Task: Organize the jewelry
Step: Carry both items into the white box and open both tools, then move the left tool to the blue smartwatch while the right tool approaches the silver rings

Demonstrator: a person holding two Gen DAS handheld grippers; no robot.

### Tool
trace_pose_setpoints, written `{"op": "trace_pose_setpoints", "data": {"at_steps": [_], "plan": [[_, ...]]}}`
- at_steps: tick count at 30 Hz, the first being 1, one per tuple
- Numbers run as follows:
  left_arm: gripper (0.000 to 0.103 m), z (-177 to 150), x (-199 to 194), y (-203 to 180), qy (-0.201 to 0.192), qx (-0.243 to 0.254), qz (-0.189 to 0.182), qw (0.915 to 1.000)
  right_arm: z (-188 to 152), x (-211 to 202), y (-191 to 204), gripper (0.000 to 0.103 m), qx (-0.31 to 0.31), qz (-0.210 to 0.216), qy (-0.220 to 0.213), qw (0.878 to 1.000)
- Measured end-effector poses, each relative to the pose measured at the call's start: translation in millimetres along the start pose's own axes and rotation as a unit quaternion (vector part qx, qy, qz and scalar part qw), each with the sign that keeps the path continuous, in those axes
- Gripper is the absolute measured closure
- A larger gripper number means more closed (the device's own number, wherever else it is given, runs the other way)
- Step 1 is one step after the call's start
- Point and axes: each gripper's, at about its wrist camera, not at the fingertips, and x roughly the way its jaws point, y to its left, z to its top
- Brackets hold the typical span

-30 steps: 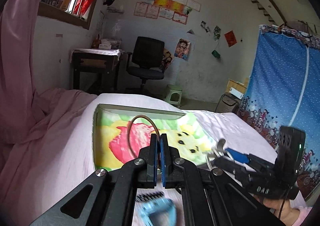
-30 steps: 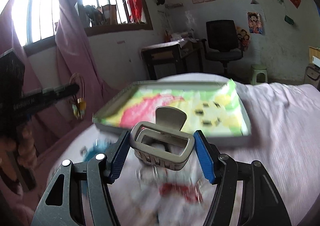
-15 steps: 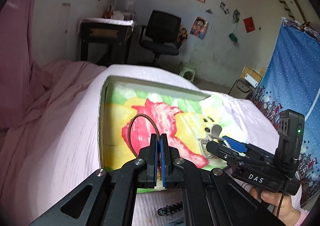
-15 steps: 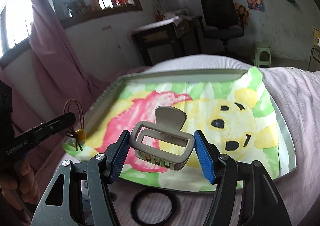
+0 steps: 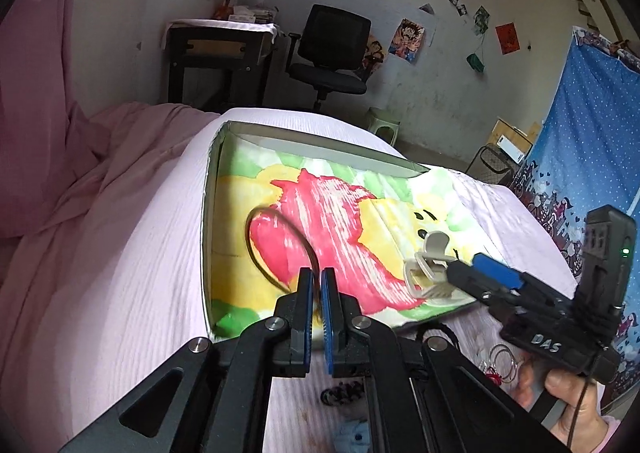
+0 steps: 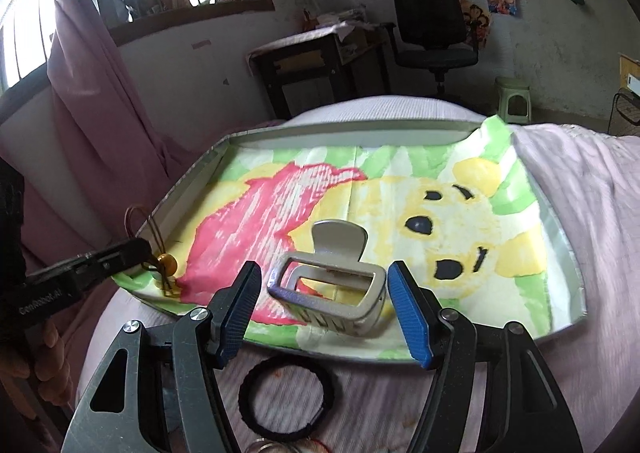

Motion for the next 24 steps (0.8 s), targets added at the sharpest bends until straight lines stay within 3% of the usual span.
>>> {"op": "trace_pose_setpoints", "data": {"at_steps": [5, 8, 12, 19, 24], "plan": [[0.094, -11, -14, -4, -0.013, 0.000, -0.003, 0.9999, -5, -30, -1, 0.033, -0.017, -0.011, -0.029, 0.999], [0.076, -19, -25, -5, -0.027, -0.003, -0.005, 0.9996, -10, -53, 0, 0.018, -0.030, -0.030, -0.051, 0.998], [0.049, -30, -43, -9, -0.060, 0.000, -0.002, 0.9982, -18, -85, -2, 0.015, -0.040, -0.041, -0.081, 0.995], [0.022, -54, -77, -25, -0.117, 0.025, 0.005, 0.9928, -35, -131, -10, 0.002, -0.035, -0.044, -0.127, 0.990], [0.008, -75, -95, -33, -0.145, 0.028, 0.006, 0.9890, -54, -156, -13, 0.001, -0.038, -0.047, -0.158, 0.986]]}}
